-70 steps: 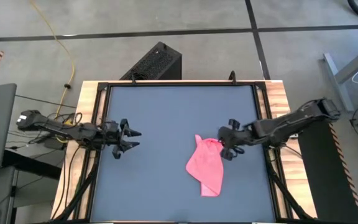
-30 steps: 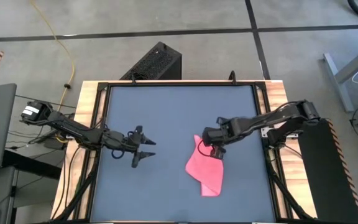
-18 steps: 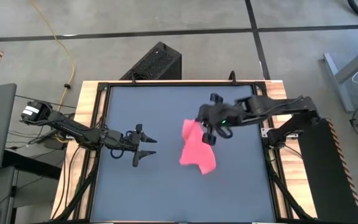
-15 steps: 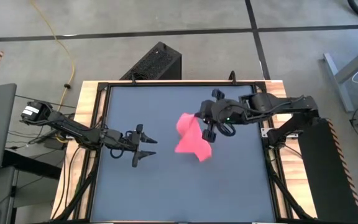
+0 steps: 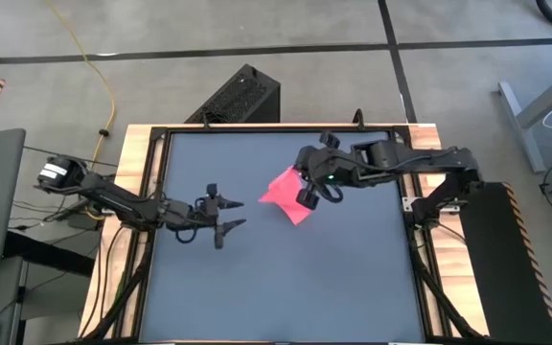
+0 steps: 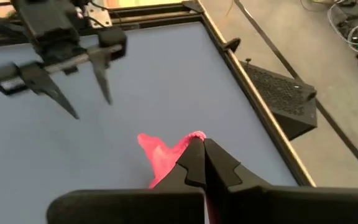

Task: Roll towel
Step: Fold the pink towel

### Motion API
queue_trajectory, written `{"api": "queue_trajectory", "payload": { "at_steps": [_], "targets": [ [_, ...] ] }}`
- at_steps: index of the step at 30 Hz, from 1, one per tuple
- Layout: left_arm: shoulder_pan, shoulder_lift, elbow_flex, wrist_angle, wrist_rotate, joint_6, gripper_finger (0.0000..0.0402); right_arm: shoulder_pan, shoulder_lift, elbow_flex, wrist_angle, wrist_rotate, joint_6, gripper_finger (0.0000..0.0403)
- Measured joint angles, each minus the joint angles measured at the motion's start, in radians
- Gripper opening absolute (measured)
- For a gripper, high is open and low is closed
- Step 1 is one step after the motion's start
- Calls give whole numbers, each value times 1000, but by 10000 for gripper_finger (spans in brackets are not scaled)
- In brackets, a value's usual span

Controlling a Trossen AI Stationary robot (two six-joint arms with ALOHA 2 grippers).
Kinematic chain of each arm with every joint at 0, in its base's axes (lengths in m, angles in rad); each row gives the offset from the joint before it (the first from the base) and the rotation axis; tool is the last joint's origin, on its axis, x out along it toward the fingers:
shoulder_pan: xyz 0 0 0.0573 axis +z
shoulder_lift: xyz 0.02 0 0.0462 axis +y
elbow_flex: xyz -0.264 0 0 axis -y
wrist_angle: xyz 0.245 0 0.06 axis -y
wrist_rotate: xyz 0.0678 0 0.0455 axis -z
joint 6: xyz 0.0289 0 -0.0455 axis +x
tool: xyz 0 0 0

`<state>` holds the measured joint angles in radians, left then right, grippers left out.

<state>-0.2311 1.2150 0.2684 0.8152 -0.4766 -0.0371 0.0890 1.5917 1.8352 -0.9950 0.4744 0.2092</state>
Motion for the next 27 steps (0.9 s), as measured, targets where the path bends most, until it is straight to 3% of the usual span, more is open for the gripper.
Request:
{"api": "queue_trajectory", "payload": {
  "at_steps": [8, 14, 19, 24, 27],
  "targets": [
    [95, 254, 103, 50, -78, 132, 222, -24, 48, 0, 3, -30, -5, 15],
    [194, 382, 150, 62, 108, 65, 222, -26, 46, 0, 2, -32, -8, 16],
    [242, 449, 173, 79, 78, 37, 222, -24, 44, 0, 4, -31, -8, 16],
    [247, 463, 184, 103, 187, 27, 222, -24, 44, 0, -4, -31, -8, 17],
    [236, 455, 185, 105, 201, 29, 211, -24, 44, 0, -10, -31, -8, 17]
  ]
}}
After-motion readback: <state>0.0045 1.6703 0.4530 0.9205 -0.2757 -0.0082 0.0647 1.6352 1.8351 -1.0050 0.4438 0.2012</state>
